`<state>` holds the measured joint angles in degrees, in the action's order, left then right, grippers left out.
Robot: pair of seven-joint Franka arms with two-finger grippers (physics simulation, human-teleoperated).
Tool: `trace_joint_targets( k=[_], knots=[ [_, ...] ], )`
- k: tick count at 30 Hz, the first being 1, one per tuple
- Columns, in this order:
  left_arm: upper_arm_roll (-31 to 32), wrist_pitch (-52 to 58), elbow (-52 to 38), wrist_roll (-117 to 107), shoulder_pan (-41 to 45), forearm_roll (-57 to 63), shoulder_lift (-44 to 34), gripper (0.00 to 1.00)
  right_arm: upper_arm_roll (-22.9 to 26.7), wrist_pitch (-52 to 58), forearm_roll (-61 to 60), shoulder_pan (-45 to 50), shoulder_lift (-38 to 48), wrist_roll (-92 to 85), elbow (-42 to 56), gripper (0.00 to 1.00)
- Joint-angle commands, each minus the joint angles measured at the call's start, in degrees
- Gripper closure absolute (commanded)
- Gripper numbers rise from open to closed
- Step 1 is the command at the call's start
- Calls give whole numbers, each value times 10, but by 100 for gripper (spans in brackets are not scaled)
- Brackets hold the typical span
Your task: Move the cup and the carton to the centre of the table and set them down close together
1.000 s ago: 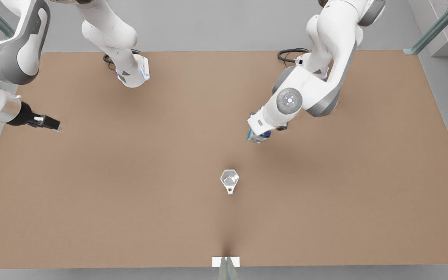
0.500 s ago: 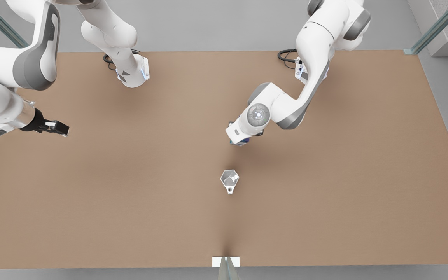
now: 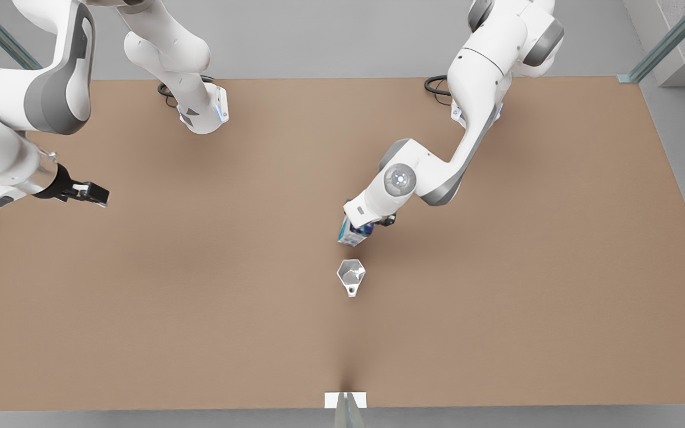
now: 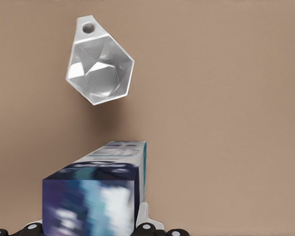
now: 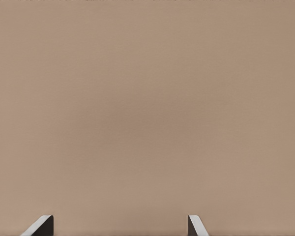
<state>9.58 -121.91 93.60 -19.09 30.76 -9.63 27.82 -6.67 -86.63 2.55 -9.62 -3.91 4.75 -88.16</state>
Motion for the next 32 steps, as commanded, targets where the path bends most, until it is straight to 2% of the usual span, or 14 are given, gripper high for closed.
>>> trace_joint_targets(
  k=[1,2,15,17,18,19,20,22,25,32],
  knots=[
    [0,0,0,0,-1,-9,0,9,1,1,0,1,0,0,0,0],
    [0,1,0,0,0,-9,0,1,0,1,0,1,0,0,0,0],
    [-5,76,-6,-13,1,-9,-32,0,0,2,0,1,2,-1,-2,0],
    [-9,131,-7,-22,0,-10,-66,0,0,4,0,1,2,0,-2,0],
    [-23,205,-42,-27,0,-9,-82,0,0,4,0,1,2,0,-2,0],
    [-63,308,-99,-25,0,-9,-106,0,0,4,0,1,2,0,-2,0],
    [-119,360,-128,-17,-7,25,-126,0,0,3,0,1,2,0,-2,0],
    [-120,361,-131,130,-109,59,-131,0,0,3,0,1,2,0,-2,0],
    [-120,362,-131,244,-183,109,-133,0,1,-1,-1,1,1,0,-2,0],
    [-132,360,-133,237,-198,111,-125,0,1,-1,-2,1,0,0,-2,0]
  ],
)
